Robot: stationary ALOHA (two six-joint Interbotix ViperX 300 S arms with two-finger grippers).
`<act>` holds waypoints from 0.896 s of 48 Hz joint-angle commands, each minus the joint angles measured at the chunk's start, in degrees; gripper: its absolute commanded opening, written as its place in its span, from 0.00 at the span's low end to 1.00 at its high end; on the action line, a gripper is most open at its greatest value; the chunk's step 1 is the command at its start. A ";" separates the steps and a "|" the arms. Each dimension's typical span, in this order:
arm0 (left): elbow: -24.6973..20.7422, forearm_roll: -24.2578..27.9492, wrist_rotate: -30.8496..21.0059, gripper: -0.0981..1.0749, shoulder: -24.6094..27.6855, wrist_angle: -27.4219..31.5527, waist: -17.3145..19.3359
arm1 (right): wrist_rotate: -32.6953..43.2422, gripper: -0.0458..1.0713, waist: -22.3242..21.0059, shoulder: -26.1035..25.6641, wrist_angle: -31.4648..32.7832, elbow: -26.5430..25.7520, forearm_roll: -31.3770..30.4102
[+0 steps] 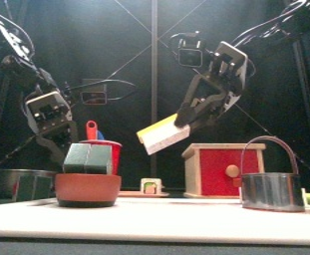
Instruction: Pull apart the egg and rice
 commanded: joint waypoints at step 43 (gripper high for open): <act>-2.55 7.47 0.44 0.93 -8.61 -15.82 0.53 | -0.70 0.58 0.09 -2.02 -0.88 -1.14 -0.88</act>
